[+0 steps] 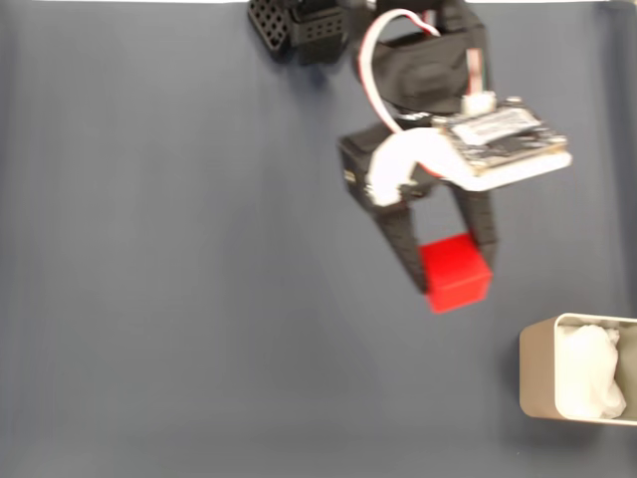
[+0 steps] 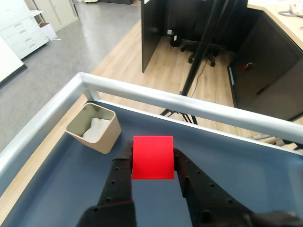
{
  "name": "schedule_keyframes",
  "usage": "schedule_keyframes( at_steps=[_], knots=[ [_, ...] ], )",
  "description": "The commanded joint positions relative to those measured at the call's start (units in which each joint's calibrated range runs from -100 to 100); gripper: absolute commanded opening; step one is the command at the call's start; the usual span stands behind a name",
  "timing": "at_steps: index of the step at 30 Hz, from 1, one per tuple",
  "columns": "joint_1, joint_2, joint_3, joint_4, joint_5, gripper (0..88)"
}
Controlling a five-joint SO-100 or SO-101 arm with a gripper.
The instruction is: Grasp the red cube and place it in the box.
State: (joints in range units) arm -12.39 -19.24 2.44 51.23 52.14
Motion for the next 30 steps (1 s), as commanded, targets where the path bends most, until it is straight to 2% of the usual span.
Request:
schedule_keyframes(
  at_steps=[1,20,30],
  knots=[
    [-2.6,1.0,-3.9,-3.4,0.5,0.0],
    [-8.9,24.5,-27.5,-8.3,-0.2,0.0],
    [-10.8,33.4,-34.6,-12.5,-0.1,0.0]
  ],
)
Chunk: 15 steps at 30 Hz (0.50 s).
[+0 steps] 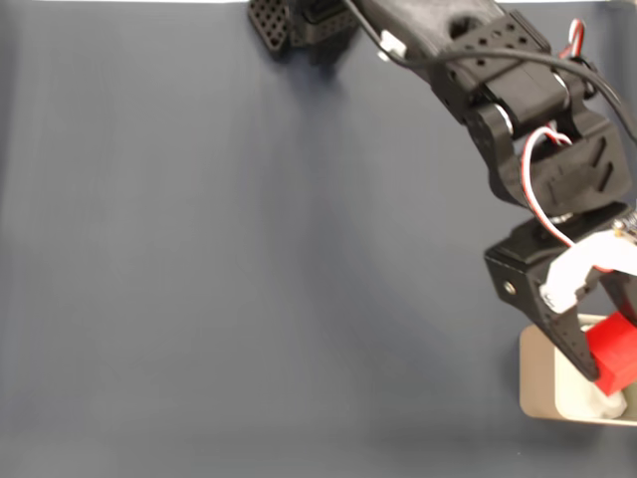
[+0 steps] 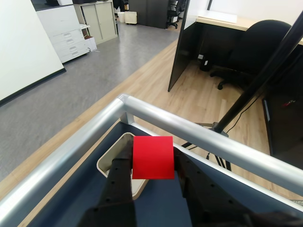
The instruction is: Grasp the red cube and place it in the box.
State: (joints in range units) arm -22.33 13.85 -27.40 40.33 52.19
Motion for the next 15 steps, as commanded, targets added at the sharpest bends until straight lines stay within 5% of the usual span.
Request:
schedule_keyframes(
  at_steps=[1,15],
  knots=[
    [-1.2,1.1,-5.3,-1.8,-0.4,0.0],
    [-3.9,6.5,-8.2,-4.2,-2.3,0.0]
  ],
)
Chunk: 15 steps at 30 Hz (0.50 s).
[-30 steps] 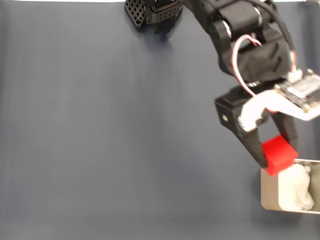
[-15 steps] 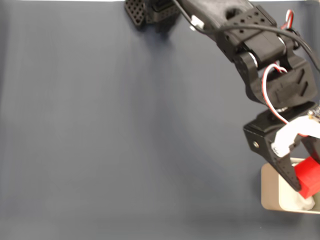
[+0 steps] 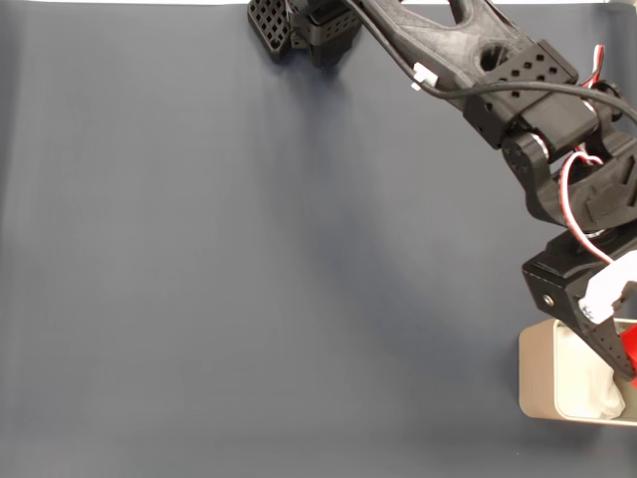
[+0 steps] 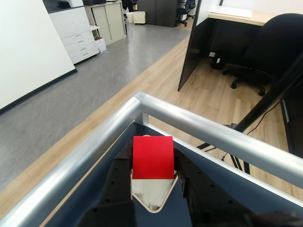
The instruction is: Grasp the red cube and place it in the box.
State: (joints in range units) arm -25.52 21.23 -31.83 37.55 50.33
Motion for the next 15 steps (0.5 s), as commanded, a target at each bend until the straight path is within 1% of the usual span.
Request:
schedule_keyframes(
  at_steps=[1,15],
  knots=[
    [-0.8,-0.9,-3.8,-1.4,-0.5,0.0],
    [-0.4,-0.7,-2.1,-1.4,-0.8,0.0]
  ],
)
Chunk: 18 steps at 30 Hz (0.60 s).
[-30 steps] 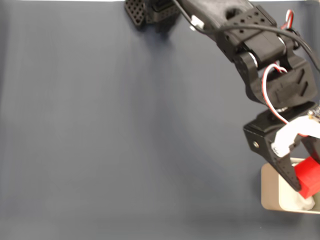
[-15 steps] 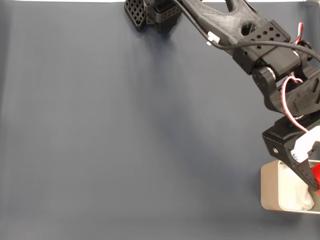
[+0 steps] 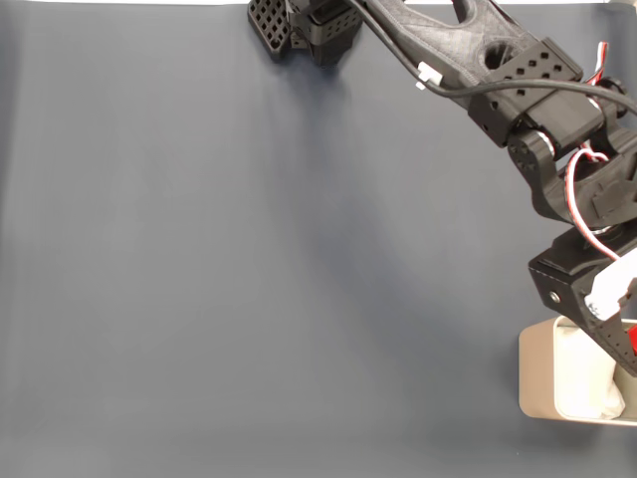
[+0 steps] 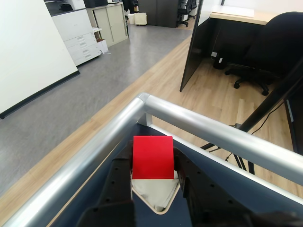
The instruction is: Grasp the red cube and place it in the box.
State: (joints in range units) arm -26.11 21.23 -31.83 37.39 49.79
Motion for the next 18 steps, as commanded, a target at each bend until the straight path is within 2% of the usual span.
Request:
schedule_keyframes(
  at_steps=[1,18],
  knots=[
    [0.2,-0.7,-2.1,-1.2,-0.3,0.0],
    [0.9,0.7,-2.1,-2.1,-0.3,0.0]
  ],
)
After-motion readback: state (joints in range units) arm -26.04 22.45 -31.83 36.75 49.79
